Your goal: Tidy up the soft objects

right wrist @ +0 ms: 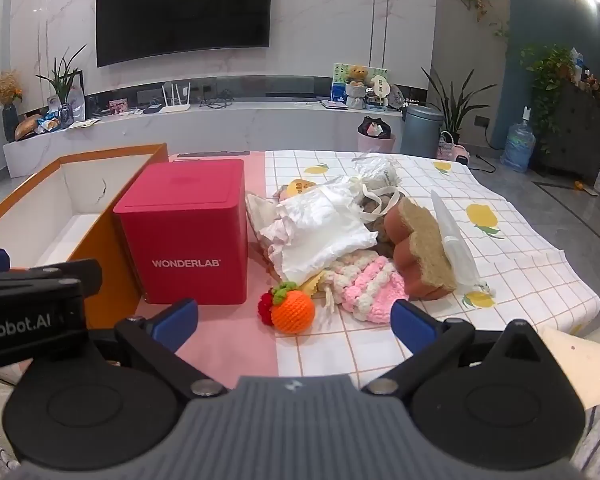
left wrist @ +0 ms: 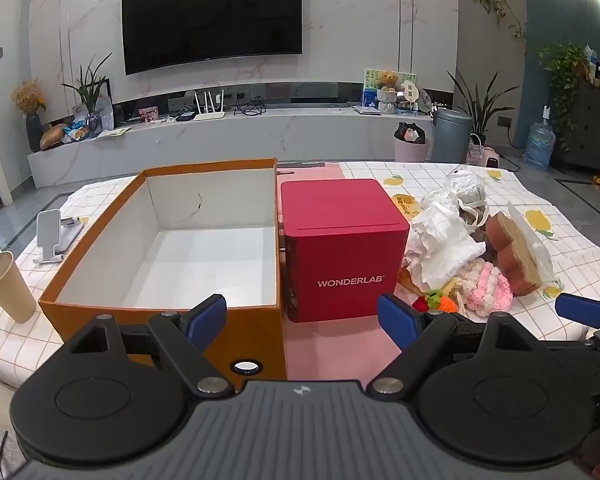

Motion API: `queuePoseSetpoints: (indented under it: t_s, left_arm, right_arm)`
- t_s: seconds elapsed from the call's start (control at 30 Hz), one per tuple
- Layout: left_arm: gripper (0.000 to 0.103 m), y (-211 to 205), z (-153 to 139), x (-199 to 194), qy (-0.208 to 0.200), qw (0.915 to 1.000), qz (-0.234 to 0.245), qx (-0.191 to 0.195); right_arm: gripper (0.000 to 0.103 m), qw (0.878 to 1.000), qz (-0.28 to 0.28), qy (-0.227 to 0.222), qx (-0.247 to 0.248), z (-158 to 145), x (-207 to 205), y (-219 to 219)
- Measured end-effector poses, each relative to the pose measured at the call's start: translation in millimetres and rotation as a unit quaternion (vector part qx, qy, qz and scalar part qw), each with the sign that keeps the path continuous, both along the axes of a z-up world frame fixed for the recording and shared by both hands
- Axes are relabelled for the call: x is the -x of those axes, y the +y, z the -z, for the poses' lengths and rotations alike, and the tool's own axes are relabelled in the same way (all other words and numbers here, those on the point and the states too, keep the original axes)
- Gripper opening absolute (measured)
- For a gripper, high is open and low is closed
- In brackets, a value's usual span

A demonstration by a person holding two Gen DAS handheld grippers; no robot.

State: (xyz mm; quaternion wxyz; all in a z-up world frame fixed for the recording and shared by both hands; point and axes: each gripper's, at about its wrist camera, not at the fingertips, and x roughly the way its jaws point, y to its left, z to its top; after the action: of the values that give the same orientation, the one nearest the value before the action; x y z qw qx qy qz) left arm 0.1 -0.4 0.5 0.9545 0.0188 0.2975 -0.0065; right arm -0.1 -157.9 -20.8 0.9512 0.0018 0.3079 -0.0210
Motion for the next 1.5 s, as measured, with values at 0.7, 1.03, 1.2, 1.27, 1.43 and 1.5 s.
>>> queuePoseSetpoints:
  t_s: [0.7,1.03,1.2,1.27,1.43,1.5]
  left_arm:
    - [0.1,-0.9,2.0,2.7,-0.004,0.9999,-0.011,0.004]
    - [0.1,0.3,3.7,-0.7,0.0,0.9999,-0.012,0.004]
    - [0.1,-0.9,5.0,-0.9,0.001,0.9999,-0.014,0.001]
    - [0.1,-1.1,5.8,-1.1,0.001,0.9999,-0.016,-0.001]
    - [0.1,-0.7,6.0,-1.3,0.002,0.9999,-0.016,-0.001]
    - [0.1,-1.2,5.8,-1.9,0.002,0.9999,-0.017,-0.001]
  right_arm:
    - [0.1,1.0,0.004,-0.006,0.011,0.6,0.8,1.9]
    - [0.1,1.0,0.003,0.001,0.011,1.8,-0.1,2.4]
    - [0.1,1.0,0.002,0.004,0.011,3.0,-0.7,2.2]
    - [0.1,1.0,0.003,0.005,0.013,3.0,-1.0,3.0]
    - [0.1,1.0,0.004,0.005,0.016,3.2,-1.4,3.6]
    - [0.1,1.0,0.005,0.004,0.017,2.9,-1.2,4.0]
